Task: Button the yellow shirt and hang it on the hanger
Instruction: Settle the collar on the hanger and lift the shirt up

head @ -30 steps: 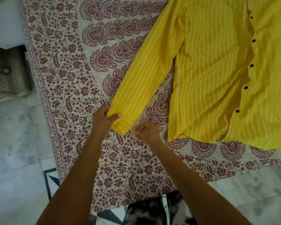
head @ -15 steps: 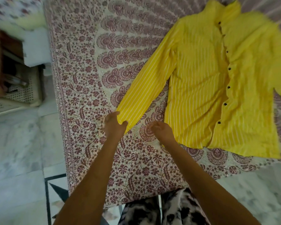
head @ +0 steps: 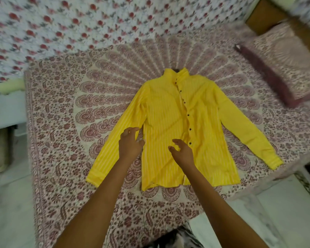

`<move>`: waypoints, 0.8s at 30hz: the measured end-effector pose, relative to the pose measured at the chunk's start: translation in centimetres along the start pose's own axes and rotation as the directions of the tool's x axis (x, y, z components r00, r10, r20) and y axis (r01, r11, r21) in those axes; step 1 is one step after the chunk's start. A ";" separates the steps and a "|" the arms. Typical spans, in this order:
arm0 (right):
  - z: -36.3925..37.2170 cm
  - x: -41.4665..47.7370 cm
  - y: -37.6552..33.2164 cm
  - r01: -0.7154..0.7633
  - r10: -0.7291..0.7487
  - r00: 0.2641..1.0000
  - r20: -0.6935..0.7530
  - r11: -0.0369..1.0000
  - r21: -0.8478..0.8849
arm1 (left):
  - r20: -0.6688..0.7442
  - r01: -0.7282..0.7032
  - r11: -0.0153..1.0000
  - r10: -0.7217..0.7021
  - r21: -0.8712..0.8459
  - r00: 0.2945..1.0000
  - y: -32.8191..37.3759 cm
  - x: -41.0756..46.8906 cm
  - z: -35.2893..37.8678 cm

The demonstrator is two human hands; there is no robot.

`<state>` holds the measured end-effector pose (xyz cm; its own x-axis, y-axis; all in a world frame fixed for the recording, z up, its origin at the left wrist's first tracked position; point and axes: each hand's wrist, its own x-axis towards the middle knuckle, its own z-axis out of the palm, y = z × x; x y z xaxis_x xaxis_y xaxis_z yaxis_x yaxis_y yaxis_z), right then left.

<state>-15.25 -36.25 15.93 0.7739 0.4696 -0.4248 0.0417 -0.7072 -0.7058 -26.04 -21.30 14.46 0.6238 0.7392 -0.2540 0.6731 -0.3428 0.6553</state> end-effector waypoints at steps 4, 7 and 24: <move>-3.7 3.3 -0.5 0.033 -0.029 0.996 -0.079 0.998 0.046 | -0.023 -0.061 0.998 0.062 0.029 0.998 4.4 3.1 0.8; -6.3 6.4 -0.8 0.072 -0.065 0.991 -0.119 0.996 0.054 | -0.036 -0.095 0.994 0.097 0.057 0.995 7.3 5.8 2.1; -17.2 33.5 -2.6 0.204 -0.204 0.979 0.018 0.979 -0.010 | -0.141 0.069 0.996 -0.060 0.063 0.988 21.4 25.8 10.1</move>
<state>21.41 -27.81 13.28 0.7375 0.6136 -0.2821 0.2051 -0.6015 -0.7721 8.52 -15.41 14.73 0.5200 0.8328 -0.1898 0.7384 -0.3266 0.5900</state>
